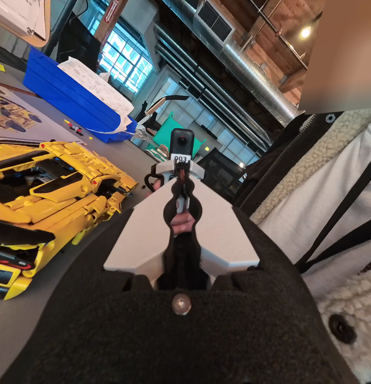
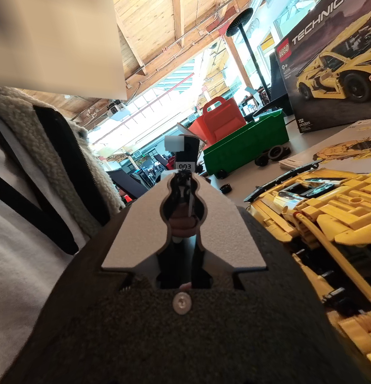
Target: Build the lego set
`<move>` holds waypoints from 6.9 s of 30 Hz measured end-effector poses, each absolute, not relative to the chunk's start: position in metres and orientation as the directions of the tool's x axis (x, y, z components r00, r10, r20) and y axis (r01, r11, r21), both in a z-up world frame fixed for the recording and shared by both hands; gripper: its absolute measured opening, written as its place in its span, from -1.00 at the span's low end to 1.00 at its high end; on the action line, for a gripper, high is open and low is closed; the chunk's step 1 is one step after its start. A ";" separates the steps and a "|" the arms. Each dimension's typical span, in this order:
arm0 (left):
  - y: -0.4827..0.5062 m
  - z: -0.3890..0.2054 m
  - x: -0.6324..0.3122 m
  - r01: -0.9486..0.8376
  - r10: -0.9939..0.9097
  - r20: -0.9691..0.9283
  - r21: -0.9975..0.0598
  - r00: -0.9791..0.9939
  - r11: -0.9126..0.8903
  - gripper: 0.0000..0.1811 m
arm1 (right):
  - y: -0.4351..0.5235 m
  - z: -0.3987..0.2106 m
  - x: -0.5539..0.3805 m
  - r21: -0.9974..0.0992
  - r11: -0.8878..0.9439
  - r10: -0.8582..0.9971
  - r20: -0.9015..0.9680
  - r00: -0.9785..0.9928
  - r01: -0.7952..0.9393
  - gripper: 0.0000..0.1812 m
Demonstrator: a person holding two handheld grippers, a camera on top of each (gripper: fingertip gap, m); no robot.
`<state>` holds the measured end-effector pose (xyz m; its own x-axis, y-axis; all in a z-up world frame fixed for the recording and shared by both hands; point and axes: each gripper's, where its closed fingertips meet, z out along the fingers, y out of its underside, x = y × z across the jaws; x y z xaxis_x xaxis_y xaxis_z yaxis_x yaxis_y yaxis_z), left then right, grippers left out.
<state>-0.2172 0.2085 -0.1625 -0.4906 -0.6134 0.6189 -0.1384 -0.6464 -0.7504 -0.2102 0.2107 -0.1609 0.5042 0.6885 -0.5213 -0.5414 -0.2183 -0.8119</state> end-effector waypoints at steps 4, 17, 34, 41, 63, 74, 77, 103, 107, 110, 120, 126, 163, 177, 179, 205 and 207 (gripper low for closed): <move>0.207 -0.163 -0.217 -0.140 -0.620 0.613 -0.757 -0.490 -0.638 -0.96 | 0.210 -0.160 -0.210 -0.801 -0.228 0.690 -0.534 0.488 -0.554 -0.87; 0.198 -0.156 -0.223 -0.144 -0.607 0.578 -0.778 -0.546 -0.611 -0.97 | 0.210 -0.153 -0.229 -0.832 -0.375 0.699 -0.543 0.464 -0.408 -0.86; 0.205 -0.158 -0.223 -0.142 -0.601 0.600 -0.760 -0.528 -0.634 -0.96 | 0.208 -0.156 -0.214 -0.870 -0.284 0.728 -0.470 0.499 -0.404 -0.87; 0.205 -0.160 -0.222 -0.169 -0.568 0.631 -0.734 -0.528 -0.658 -0.96 | 0.209 -0.158 -0.214 -0.888 -0.228 0.728 -0.427 0.536 -0.398 -0.87; 0.205 -0.139 -0.227 -0.203 -0.265 0.709 -0.502 -0.654 -0.841 -0.97 | 0.204 -0.135 -0.223 -0.854 -0.097 0.805 -0.369 0.465 -0.510 -0.86; 0.185 -0.140 -0.222 -0.232 -0.299 0.685 -0.570 -0.665 -0.788 -0.97 | 0.212 -0.141 -0.235 -0.893 -0.171 0.793 -0.375 0.480 -0.416 -0.88; 0.189 -0.152 -0.218 -0.212 -0.434 0.672 -0.657 -0.600 -0.723 -0.96 | 0.209 -0.145 -0.230 -0.865 -0.256 0.789 -0.445 0.424 -0.431 -0.87; 0.208 -0.216 -0.198 -0.246 -0.980 -0.002 -0.968 -0.197 0.052 -0.96 | 0.218 -0.193 -0.209 -0.885 -0.398 0.601 -0.051 0.798 0.243 -0.86; 0.206 -0.216 -0.198 -0.241 -0.977 0.011 -0.970 -0.213 0.042 -0.96 | 0.215 -0.194 -0.208 -0.873 -0.404 0.616 -0.039 0.787 0.272 -0.86; 0.204 -0.214 -0.198 -0.235 -0.973 0.031 -0.972 -0.227 0.024 -0.96 | 0.214 -0.193 -0.207 -0.872 -0.402 0.622 -0.038 0.782 0.277 -0.86; 0.197 -0.209 -0.201 -0.218 -0.953 0.101 -0.975 -0.287 -0.038 -0.96 | 0.208 -0.189 -0.209 -0.882 -0.387 0.663 -0.064 0.745 0.268 -0.86; 0.178 -0.208 -0.206 -0.221 -0.911 0.118 -0.975 -0.396 -0.030 -0.96 | 0.189 -0.187 -0.218 -0.882 -0.367 0.803 -0.140 0.580 0.296 -0.86; 0.167 -0.199 -0.212 -0.208 -0.853 0.212 -0.970 -0.477 -0.125 -0.96 | 0.178 -0.181 -0.220 -0.899 -0.321 0.890 -0.179 0.419 0.298 -0.86; 0.193 -0.203 -0.203 -0.170 -0.955 0.032 -0.985 -0.295 0.019 -0.96 | 0.202 -0.186 -0.208 -0.868 -0.358 0.707 -0.012 0.707 0.343 -0.86; 0.194 -0.202 -0.202 -0.167 -0.957 0.034 -0.986 -0.287 0.015 -0.96 | 0.203 -0.185 -0.207 -0.863 -0.350 0.681 0.033 0.732 0.365 -0.86; 0.173 -0.198 -0.210 -0.152 -0.903 0.101 -0.988 -0.418 -0.040 -0.96 | 0.185 -0.179 -0.216 -0.941 -0.250 0.827 -0.085 0.556 0.229 -0.86; 0.172 -0.201 -0.210 -0.165 -0.902 0.096 -0.986 -0.420 -0.028 -0.96 | 0.184 -0.182 -0.215 -0.930 -0.248 0.829 -0.059 0.555 0.272 -0.86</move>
<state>-0.2098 0.1717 -0.2006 -0.4201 -0.9024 0.0962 -0.1648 -0.0284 -0.9859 -0.2154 0.1836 -0.1821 0.5554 0.8295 -0.0588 0.2716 -0.2477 -0.9300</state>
